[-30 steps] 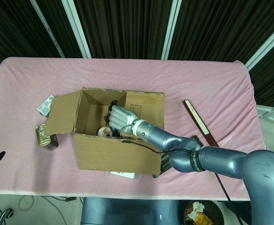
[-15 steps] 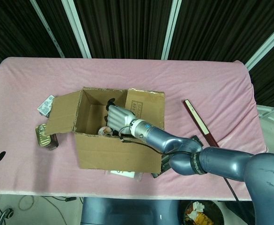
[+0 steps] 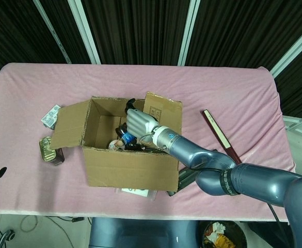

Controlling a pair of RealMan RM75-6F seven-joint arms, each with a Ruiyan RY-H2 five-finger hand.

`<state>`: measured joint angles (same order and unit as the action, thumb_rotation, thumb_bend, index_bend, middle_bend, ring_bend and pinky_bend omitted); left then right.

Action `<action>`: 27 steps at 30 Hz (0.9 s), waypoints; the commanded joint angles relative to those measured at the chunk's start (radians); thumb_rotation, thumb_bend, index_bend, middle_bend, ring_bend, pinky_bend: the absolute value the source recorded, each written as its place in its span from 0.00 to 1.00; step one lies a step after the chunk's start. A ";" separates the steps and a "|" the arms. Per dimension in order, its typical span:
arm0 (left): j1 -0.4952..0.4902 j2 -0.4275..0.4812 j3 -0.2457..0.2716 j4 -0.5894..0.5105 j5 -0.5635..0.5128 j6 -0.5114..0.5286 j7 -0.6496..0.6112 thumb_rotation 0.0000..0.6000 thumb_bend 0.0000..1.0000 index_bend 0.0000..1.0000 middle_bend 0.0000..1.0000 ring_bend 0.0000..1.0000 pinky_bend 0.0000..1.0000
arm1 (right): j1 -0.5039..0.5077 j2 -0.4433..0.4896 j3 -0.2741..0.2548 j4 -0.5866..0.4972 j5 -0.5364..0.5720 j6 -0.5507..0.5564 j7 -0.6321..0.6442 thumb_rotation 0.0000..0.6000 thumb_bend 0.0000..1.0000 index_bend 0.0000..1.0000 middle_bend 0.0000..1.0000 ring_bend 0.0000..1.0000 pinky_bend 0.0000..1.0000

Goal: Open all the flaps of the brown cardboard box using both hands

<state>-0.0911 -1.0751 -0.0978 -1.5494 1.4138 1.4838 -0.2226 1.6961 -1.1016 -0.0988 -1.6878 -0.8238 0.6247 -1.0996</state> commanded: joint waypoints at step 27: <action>0.003 -0.002 -0.005 -0.002 0.000 -0.001 0.014 1.00 0.18 0.00 0.00 0.00 0.00 | 0.003 0.234 -0.116 -0.194 0.030 0.108 -0.120 1.00 0.31 0.29 0.44 0.22 0.25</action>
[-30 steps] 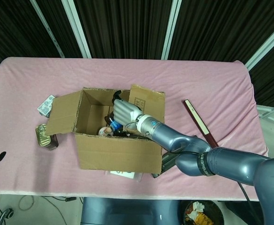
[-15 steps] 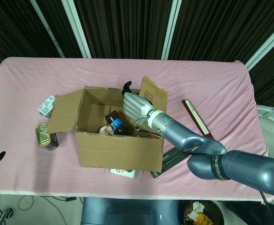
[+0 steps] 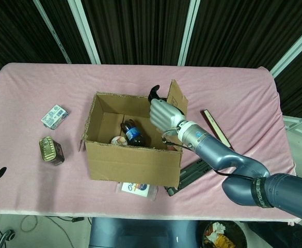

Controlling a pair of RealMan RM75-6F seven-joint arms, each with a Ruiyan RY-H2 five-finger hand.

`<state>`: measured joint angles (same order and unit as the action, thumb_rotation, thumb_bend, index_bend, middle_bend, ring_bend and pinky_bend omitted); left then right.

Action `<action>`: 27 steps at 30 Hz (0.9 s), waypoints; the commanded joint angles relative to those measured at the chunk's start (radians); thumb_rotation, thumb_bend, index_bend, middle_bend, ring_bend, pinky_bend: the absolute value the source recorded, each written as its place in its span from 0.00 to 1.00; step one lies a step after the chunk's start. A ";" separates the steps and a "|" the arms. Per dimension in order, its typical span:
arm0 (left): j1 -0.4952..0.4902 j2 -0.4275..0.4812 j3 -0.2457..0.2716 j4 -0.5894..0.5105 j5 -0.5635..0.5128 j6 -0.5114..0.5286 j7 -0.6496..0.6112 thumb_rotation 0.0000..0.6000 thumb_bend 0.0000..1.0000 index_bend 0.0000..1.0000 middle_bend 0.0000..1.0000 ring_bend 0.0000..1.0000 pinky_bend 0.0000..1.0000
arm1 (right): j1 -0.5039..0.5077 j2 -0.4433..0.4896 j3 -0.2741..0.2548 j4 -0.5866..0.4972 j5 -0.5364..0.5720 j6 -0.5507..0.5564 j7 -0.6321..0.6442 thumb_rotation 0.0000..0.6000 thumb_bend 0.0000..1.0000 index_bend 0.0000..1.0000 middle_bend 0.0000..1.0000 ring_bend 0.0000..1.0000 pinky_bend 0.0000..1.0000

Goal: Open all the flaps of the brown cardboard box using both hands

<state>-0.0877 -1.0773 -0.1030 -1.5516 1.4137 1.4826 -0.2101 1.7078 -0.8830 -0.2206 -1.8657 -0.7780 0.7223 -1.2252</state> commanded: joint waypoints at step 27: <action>0.005 0.001 0.000 -0.001 0.010 0.008 0.007 1.00 0.18 0.00 0.00 0.00 0.00 | -0.103 0.255 0.064 -0.138 -0.163 -0.087 0.068 1.00 0.23 0.22 0.42 0.20 0.24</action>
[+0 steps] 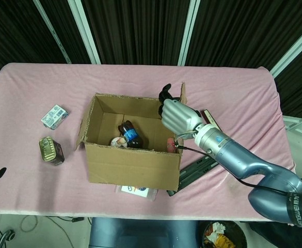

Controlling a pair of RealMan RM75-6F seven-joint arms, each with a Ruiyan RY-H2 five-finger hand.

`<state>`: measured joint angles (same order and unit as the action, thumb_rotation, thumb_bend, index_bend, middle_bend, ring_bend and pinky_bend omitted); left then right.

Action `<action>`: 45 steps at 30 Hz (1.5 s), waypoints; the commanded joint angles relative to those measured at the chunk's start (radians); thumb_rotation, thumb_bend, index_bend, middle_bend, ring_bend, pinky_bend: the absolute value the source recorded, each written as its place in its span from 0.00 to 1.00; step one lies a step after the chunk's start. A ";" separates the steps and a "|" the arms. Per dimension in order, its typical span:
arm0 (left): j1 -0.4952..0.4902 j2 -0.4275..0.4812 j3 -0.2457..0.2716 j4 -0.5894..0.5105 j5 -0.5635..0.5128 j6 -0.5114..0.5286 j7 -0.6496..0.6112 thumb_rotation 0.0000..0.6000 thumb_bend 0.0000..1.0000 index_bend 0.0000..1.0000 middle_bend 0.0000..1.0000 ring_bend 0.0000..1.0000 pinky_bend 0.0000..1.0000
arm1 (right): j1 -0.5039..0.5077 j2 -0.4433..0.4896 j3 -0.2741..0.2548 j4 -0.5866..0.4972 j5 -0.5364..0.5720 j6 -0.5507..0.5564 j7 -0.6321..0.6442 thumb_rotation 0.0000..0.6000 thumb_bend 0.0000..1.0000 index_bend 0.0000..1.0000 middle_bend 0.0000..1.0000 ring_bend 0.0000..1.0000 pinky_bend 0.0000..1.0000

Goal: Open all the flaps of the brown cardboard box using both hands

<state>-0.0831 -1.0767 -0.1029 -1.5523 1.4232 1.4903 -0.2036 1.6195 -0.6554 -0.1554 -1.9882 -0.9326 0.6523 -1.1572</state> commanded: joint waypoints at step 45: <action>0.040 0.014 0.049 -0.009 0.085 0.088 0.259 1.00 0.13 0.00 0.00 0.00 0.00 | -1.173 -0.217 0.009 -0.010 -0.277 0.872 0.578 0.90 0.21 0.00 0.00 0.00 0.23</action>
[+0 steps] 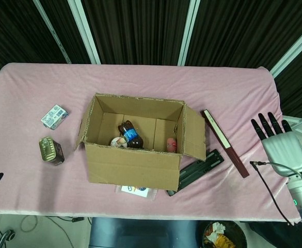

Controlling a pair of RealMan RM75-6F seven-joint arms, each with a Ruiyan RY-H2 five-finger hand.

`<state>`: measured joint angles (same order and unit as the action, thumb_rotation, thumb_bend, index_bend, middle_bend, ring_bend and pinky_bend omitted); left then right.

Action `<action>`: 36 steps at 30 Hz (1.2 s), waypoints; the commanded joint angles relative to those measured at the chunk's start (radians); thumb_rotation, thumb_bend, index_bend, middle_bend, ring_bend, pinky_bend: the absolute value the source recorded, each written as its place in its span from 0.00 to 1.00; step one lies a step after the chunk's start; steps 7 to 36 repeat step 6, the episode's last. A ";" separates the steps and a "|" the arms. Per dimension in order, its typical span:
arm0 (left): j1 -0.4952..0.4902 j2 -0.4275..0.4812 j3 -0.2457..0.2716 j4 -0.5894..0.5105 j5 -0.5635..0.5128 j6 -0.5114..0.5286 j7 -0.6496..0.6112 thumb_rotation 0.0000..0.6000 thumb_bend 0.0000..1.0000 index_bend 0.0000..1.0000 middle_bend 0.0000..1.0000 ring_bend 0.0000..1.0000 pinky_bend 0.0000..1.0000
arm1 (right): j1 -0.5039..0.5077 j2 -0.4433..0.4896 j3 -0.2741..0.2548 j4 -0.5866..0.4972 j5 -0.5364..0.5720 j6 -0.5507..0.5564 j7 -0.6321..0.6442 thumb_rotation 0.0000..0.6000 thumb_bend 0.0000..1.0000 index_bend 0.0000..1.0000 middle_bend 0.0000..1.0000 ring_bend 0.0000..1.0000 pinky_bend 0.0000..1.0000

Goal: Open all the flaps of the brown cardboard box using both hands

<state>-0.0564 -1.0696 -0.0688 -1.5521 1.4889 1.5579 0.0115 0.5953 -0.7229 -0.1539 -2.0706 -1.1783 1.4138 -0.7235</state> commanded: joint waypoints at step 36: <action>0.027 -0.012 0.016 0.007 0.004 0.029 0.073 1.00 0.13 0.00 0.00 0.00 0.00 | -0.295 -0.280 -0.003 0.218 -0.101 0.198 0.293 0.86 0.20 0.00 0.00 0.00 0.23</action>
